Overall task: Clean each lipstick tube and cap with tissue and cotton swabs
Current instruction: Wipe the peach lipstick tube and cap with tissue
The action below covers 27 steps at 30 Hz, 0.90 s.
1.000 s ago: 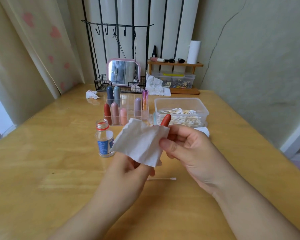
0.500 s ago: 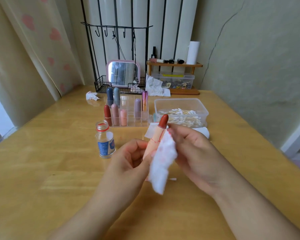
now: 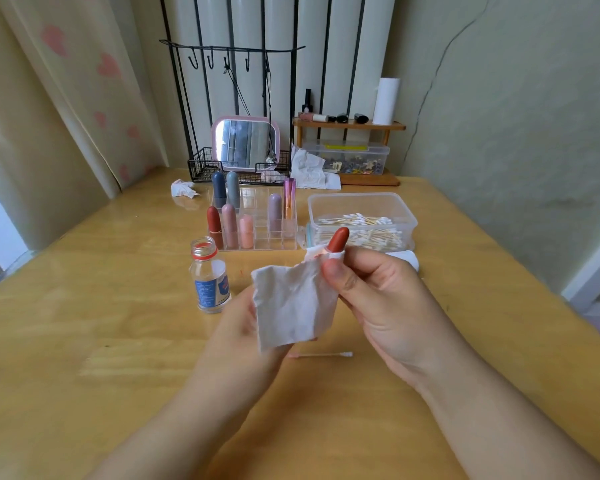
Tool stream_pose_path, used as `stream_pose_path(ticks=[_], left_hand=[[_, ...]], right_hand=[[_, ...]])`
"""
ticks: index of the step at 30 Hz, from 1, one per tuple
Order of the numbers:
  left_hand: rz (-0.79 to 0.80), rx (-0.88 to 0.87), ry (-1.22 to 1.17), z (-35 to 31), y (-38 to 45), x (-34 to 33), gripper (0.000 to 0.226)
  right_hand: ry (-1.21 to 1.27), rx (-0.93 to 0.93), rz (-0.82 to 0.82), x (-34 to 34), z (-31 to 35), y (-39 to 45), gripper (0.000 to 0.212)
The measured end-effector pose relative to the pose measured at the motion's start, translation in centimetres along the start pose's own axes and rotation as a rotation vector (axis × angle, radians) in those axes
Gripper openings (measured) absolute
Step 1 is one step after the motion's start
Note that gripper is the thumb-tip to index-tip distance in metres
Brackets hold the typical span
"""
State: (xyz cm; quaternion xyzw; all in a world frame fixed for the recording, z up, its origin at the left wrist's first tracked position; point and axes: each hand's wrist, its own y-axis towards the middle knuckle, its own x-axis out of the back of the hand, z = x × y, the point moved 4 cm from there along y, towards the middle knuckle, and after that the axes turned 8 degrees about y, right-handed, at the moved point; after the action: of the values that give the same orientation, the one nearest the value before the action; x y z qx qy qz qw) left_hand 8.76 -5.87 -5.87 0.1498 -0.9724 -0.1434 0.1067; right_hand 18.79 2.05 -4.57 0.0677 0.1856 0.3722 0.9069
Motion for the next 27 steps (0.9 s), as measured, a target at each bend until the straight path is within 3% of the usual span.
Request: stream_pose_path(ticks=[3,6,9,13,16,19,22,25,27], left_hand=[[0.049,0.183,-0.23,1.6,0.5,-0.5,0.03],[0.068,0.128,-0.215,1.5,0.4,-0.4,0.03],[-0.022,0.063,-0.148,1.0,0.0,0.4,0.031],[-0.081,0.052,-0.103,0.5,0.1,0.5,0.012],[-0.108,-0.012,-0.004,-0.4,-0.2,0.7,0.026],[-0.164,-0.034,0.025,-0.7,-0.6,0.8,0.036],[-0.093,0.028,-0.028,0.4,-0.1,-0.1,0.031],[-0.011,0.17,-0.266,1.5,0.3,-0.7,0.033],[0.037,0.13,-0.311,1.2,0.2,-0.8,0.031]], right_hand=[[-0.001,0.034,0.004,0.0,0.5,-0.1,0.019],[0.023,0.04,0.019,0.1,0.5,0.0,0.017],[0.08,0.047,0.021,0.1,0.4,0.0,0.018],[0.107,0.054,0.028,0.0,0.5,-0.1,0.02],[0.064,0.073,0.009,-0.1,0.1,-0.1,0.005],[0.04,0.083,-0.028,-0.1,-0.2,-0.2,0.017],[0.051,0.102,-0.013,-0.4,0.2,-0.2,0.012],[0.057,0.109,0.019,-0.5,0.7,-0.2,0.017],[0.088,0.106,0.062,-0.7,0.8,-0.3,0.017]])
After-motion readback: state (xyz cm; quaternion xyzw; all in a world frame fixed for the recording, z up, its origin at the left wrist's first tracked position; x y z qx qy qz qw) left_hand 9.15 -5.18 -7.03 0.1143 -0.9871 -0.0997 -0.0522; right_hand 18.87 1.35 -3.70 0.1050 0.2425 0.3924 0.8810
